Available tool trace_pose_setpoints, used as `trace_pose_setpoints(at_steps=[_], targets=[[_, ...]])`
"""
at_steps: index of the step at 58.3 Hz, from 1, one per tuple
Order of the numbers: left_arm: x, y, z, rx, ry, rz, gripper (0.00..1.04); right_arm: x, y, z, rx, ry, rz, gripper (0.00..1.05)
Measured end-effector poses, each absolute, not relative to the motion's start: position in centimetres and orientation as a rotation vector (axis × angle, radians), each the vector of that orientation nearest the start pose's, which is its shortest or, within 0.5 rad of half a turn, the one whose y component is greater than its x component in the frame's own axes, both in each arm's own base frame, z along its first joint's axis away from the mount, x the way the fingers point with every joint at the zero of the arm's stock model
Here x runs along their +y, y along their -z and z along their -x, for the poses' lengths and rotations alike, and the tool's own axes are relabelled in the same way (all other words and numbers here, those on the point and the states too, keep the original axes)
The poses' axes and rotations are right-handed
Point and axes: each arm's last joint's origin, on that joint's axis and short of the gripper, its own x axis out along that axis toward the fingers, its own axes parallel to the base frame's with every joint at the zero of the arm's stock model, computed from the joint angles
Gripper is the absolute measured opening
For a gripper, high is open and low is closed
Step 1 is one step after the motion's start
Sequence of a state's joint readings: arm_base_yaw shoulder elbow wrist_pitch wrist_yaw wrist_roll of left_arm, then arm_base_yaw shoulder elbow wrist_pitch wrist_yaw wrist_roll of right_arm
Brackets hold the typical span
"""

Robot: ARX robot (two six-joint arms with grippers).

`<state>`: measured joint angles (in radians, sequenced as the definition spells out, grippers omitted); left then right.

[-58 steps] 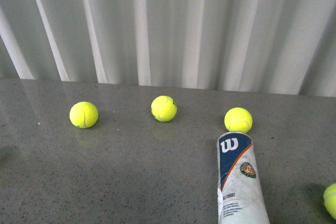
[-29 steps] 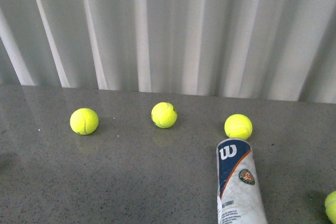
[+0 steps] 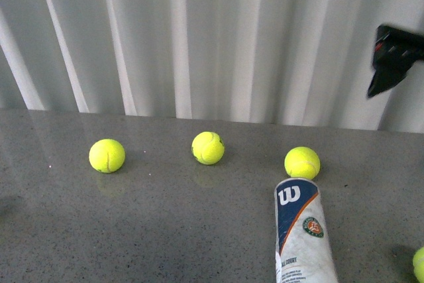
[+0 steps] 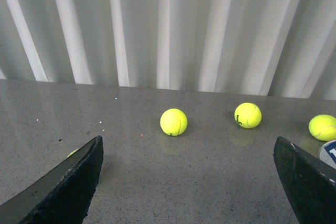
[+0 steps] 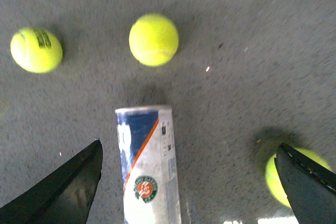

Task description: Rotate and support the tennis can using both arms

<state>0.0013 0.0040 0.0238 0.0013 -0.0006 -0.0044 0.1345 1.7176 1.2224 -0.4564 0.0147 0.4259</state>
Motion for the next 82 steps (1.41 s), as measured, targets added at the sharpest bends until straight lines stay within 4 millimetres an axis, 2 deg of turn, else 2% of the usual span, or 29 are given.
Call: trace_pose_setpoints(at_steps=[6, 17, 25, 33, 64, 78, 82], targets=[[0.0, -17.1, -9.6, -0.021, -0.001, 0.004, 0.98, 6.7, -18.9, -35.3, 1.047, 0.072, -0.283, 0.97], [0.0, -17.1, -9.6, -0.021, -0.002, 0.004, 0.98, 8.5, -14.5, -34.0, 1.126, 0.027, -0.219, 0.97], [0.0, -17.1, -9.6, -0.021, -0.002, 0.004, 0.98, 8.8, -12.7, -33.8, 1.158, -0.026, -0.228, 0.97], [0.0, -17.1, -9.6, -0.021, -0.001, 0.004, 0.98, 9.4, -10.8, -34.5, 1.184, -0.038, -0.212, 0.97], [0.0, -17.1, -9.6, -0.021, -0.002, 0.004, 0.98, 11.1, -8.3, -37.5, 1.134, -0.095, -0.208, 0.97], [0.0, -17.1, -9.6, -0.021, -0.001, 0.004, 0.98, 12.2, -7.8, -37.7, 1.131, -0.138, -0.227, 0.97], [0.0, -17.1, -9.6, -0.021, -0.002, 0.004, 0.98, 12.5, -7.6, -37.6, 1.127, -0.143, -0.230, 0.86]])
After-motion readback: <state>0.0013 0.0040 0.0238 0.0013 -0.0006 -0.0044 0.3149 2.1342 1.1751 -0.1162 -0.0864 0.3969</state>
